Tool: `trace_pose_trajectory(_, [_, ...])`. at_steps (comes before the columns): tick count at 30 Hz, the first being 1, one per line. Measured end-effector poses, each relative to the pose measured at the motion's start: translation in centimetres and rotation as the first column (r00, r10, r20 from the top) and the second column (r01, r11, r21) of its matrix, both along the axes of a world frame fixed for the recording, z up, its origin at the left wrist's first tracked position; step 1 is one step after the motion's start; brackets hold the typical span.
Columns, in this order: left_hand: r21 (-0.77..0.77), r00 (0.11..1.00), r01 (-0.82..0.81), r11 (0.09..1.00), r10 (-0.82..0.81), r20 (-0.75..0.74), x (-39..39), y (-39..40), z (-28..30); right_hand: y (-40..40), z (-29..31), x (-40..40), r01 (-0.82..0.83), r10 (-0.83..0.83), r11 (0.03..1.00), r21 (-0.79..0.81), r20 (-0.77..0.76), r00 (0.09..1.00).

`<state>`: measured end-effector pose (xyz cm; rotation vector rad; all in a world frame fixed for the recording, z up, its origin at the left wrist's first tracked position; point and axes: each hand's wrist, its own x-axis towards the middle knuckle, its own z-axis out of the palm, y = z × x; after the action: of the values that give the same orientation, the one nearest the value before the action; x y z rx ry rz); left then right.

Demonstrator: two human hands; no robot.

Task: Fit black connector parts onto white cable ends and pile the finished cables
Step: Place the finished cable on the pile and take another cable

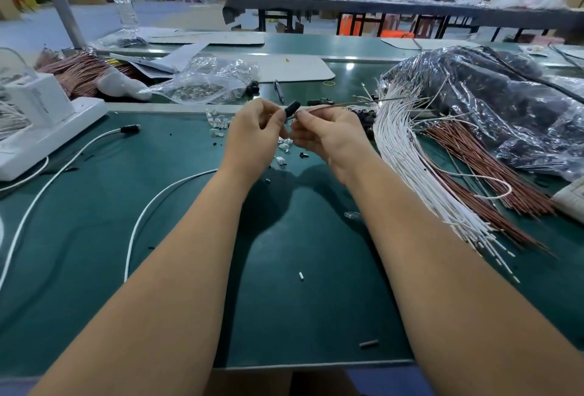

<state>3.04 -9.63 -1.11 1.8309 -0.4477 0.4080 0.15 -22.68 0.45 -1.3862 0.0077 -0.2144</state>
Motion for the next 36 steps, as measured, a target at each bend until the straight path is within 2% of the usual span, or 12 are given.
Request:
trace_pose_trajectory(4, [0.020, 0.999, 0.001, 1.000, 0.000, -0.049, 0.3, 0.4, -0.1, -1.2, 0.2, 0.4, 0.195, -0.198, 0.979, 0.059, 0.048, 0.979])
trace_pose_trajectory(8, [0.012, 0.998, 0.021, 1.000, -0.020, -0.060, 0.4, 1.0, -0.1, -2.4, 0.6, 0.2, 0.259, -0.268, 0.960, 0.101, 0.087, 0.959])
trace_pose_trajectory(14, [0.006, 0.995, 0.075, 0.997, -0.075, -0.067, 0.2, 0.9, -0.1, -2.0, 0.7, 0.0, 0.265, -0.264, 0.964, 0.005, 0.133, 0.955])
trace_pose_trajectory(22, [0.029, 0.995, 0.084, 0.996, -0.082, -0.060, 0.2, 1.0, -0.2, -1.6, 0.4, -0.2, 0.241, -0.207, 0.943, -0.228, 0.163, 0.965])
trace_pose_trajectory(27, [0.034, 0.994, 0.084, 0.996, -0.081, -0.075, 0.4, 1.1, -0.4, -2.1, 0.6, -0.2, 0.195, -0.186, 0.978, -0.069, 0.118, 0.975])
trace_pose_trajectory(36, [0.031, 0.992, 0.108, 0.994, -0.106, -0.064, 0.2, 1.2, -0.2, -2.0, 0.4, -0.2, 0.196, -0.182, 0.976, -0.097, 0.138, 0.974])
